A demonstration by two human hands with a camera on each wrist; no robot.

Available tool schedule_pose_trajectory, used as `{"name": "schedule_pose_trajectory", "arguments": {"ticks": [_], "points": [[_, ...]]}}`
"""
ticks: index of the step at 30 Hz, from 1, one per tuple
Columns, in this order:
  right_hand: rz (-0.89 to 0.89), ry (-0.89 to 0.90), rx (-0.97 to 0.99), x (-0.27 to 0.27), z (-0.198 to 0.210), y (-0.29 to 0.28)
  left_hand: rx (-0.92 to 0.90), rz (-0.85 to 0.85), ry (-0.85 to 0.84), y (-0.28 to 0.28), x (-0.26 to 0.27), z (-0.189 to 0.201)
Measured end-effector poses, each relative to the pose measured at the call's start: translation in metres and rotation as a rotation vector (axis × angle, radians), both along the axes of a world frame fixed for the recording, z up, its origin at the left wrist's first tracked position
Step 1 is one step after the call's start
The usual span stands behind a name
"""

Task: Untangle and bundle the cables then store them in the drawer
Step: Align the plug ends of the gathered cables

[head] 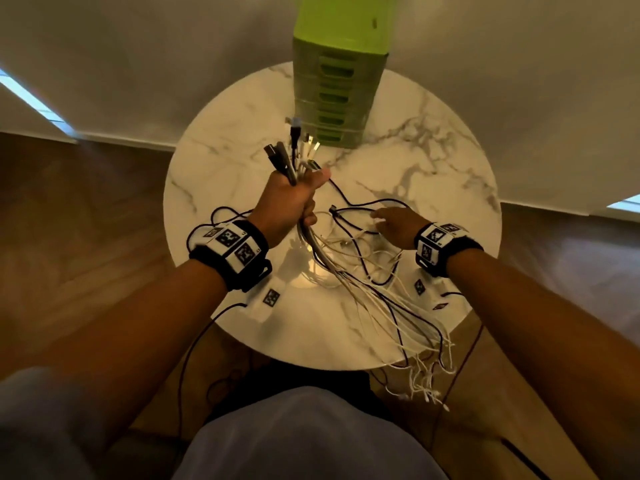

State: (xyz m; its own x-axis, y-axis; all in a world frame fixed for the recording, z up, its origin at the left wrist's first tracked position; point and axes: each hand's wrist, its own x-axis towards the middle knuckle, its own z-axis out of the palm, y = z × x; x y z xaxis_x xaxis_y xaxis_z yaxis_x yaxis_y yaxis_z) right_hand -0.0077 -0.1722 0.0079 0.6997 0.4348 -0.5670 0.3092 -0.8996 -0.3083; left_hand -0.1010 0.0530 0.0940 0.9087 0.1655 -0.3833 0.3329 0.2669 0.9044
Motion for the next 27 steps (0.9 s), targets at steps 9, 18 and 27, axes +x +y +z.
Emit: {"name": "schedule_pose_trajectory", "arguments": {"ticks": [9,18,27], "points": [[0.203,-0.158,-0.163,0.007,-0.036,0.007,-0.013,-0.061,0.059,-0.002,0.007,-0.010],[0.020,-0.306,0.128,0.035,0.053,0.010,0.020,-0.058,0.062,0.000,0.017,-0.024],[-0.362,-0.226,0.916,-0.007,0.121,0.018,-0.036,-0.034,0.015,-0.018,0.038,-0.017]]}}
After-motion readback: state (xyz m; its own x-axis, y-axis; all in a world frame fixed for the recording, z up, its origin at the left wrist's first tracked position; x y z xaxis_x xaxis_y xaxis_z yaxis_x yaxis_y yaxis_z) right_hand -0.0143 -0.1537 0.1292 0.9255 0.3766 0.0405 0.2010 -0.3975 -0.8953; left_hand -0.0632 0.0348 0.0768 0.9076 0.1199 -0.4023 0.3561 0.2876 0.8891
